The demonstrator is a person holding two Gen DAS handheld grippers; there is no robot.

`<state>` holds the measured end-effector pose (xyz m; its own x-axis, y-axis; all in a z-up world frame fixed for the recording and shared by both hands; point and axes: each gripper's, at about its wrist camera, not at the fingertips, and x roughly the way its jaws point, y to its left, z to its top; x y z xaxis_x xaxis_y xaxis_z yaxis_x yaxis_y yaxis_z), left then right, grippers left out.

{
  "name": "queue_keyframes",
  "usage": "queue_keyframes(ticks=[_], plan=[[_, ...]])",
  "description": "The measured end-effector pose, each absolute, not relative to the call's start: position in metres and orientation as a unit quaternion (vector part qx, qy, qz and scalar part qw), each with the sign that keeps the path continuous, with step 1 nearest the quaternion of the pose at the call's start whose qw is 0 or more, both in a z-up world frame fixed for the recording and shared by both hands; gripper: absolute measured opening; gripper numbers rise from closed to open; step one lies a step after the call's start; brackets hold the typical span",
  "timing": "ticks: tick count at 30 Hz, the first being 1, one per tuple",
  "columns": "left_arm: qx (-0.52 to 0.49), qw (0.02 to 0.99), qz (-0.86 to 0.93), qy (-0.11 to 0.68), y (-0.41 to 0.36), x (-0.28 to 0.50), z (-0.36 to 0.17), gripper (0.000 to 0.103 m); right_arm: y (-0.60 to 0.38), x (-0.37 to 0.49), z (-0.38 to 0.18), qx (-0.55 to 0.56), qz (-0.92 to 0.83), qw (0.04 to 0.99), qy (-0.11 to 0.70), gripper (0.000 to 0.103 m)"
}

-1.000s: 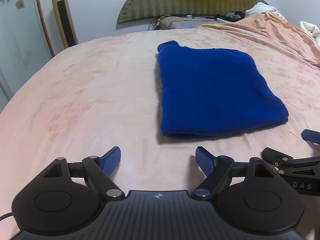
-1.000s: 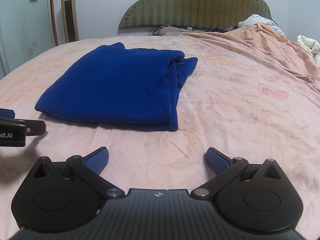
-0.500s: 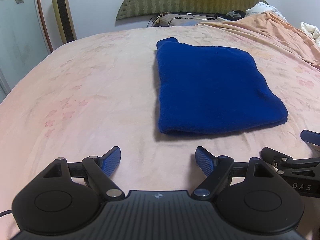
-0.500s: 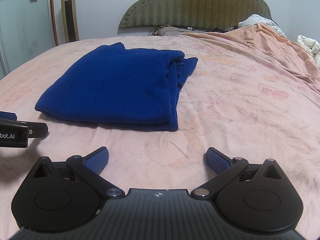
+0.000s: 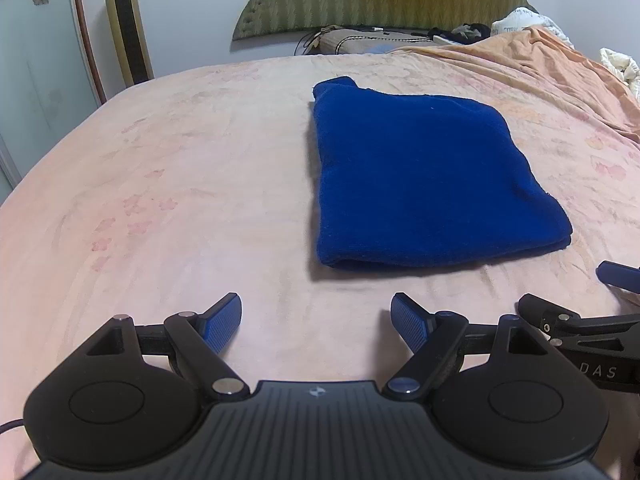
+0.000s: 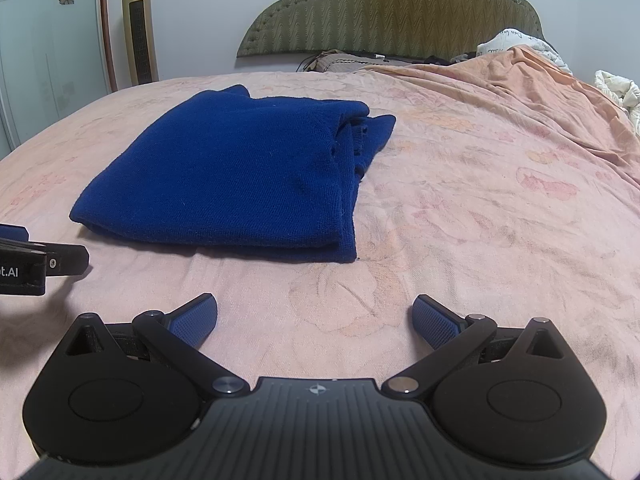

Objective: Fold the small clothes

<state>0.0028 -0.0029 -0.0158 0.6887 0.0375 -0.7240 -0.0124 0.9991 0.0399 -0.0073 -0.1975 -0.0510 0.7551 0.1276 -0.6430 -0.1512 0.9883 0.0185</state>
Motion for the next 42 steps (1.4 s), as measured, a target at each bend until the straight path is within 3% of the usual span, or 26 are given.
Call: queue_keyframes(ticks=[18, 24, 36, 42], plan=[[0.011, 0.918, 0.004, 0.397, -0.007, -0.005, -0.017, 0.082, -0.194, -0.002, -0.042, -0.017, 0.06, 0.926, 0.373, 0.102], [0.009, 0.918, 0.006, 0.397, -0.007, -0.005, -0.015, 0.082, -0.194, -0.018, -0.031, 0.046, 0.057, 0.924, 0.374, 0.103], [0.008, 0.918, 0.006, 0.397, -0.008, -0.007, -0.014, 0.082, -0.197, -0.024, -0.023, 0.059, 0.085, 0.915, 0.39, 0.103], [0.005, 0.918, 0.006, 0.397, -0.006, -0.008, -0.014, 0.082, -0.19, -0.039, -0.007, 0.007, 0.059, 0.938, 0.341, 0.103]])
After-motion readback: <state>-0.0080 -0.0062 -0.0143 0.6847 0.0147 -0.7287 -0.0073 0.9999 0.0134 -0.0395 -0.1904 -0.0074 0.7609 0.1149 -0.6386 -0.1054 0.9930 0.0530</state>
